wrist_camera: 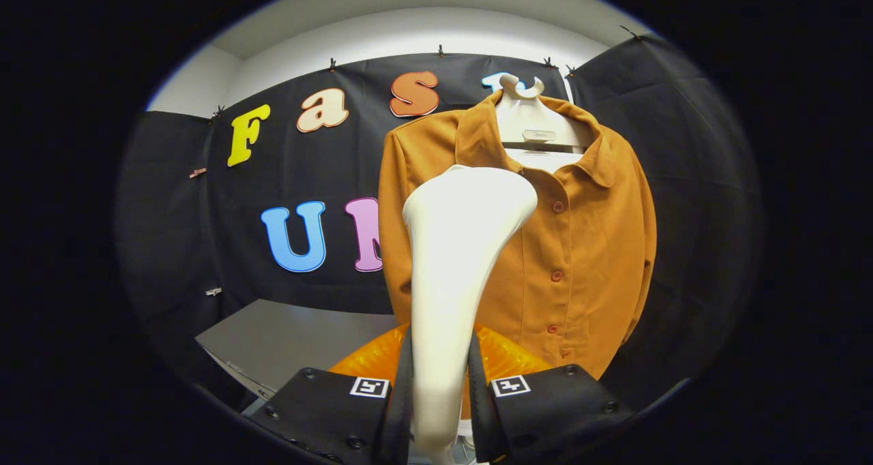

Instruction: Iron the clothes twice with a garment steamer, once on the left side and once on the right side.

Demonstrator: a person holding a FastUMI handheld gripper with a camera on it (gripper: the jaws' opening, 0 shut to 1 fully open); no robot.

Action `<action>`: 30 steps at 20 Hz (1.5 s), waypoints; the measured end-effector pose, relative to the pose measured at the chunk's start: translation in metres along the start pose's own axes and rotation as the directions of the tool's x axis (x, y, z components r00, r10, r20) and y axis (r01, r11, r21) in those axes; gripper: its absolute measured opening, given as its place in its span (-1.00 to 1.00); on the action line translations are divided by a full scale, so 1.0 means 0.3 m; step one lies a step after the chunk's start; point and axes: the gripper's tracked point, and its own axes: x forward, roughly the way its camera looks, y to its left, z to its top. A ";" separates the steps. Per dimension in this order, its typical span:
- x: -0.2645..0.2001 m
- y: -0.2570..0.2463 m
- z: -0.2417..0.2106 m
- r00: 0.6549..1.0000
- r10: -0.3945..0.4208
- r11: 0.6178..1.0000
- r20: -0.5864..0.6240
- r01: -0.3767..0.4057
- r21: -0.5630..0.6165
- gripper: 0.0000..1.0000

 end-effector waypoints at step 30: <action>0.151 -0.214 -0.622 0.913 0.119 0.984 -0.390 -0.056 0.170 -0.20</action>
